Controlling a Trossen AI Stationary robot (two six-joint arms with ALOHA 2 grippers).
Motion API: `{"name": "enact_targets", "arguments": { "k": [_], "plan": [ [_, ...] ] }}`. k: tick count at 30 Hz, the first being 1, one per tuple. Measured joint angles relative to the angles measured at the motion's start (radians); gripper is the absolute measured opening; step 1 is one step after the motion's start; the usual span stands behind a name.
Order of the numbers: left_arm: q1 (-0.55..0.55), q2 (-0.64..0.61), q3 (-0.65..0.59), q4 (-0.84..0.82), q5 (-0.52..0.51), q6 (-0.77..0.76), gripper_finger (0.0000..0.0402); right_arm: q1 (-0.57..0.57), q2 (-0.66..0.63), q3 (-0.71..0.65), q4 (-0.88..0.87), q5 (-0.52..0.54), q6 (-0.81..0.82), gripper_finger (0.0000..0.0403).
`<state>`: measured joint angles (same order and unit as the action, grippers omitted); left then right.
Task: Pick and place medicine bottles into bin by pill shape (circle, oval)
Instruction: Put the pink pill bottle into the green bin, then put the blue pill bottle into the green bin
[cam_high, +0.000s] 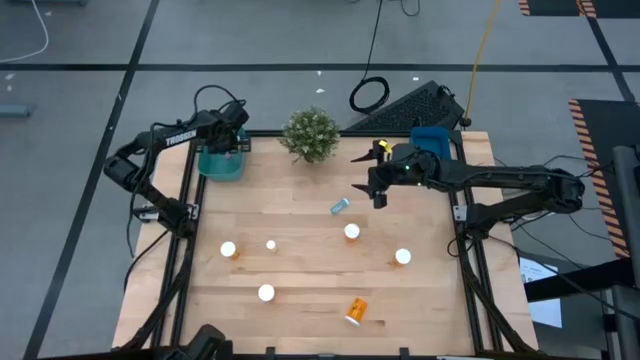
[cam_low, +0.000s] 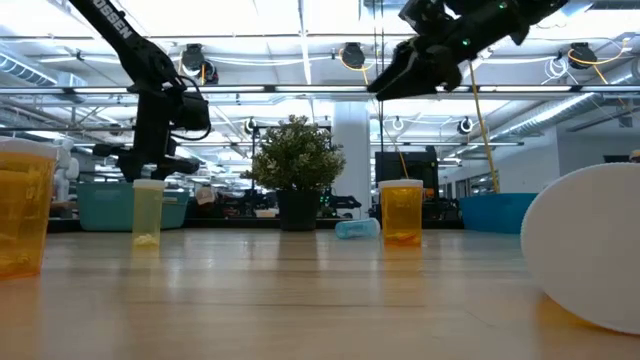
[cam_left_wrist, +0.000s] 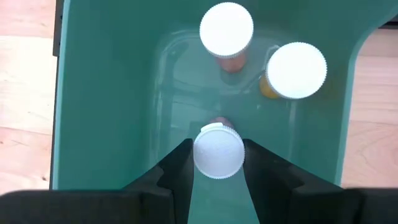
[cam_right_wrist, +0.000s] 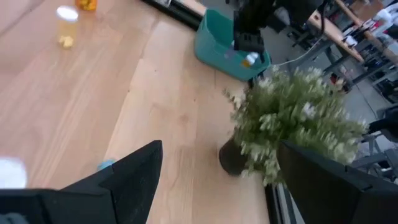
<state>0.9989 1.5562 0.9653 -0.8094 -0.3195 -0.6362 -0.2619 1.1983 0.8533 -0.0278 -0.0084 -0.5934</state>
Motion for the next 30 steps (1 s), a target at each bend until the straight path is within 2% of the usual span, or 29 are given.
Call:
{"name": "enact_targets", "arguments": {
  "k": [7, 15, 24, 30],
  "plan": [
    [0.000, 0.000, -0.002, 0.000, -0.003, 0.006, 0.0137, 0.000, -0.090, -0.084, 0.080, 0.005, -0.019, 0.0308],
    [0.000, 0.001, -0.004, -0.004, -0.003, 0.006, 0.0184, 0.000, -0.182, -0.152, 0.123, 0.006, -0.021, 0.0308],
    [-0.002, -0.011, 0.039, -0.074, 0.003, 0.025, 0.0202, 0.000, -0.189, -0.159, 0.121, 0.006, -0.020, 0.0308],
    [-0.042, -0.092, 0.076, -0.126, -0.046, 0.056, 0.0202, 0.000, -0.189, -0.159, 0.121, 0.005, -0.014, 0.0308]
  ]
}}
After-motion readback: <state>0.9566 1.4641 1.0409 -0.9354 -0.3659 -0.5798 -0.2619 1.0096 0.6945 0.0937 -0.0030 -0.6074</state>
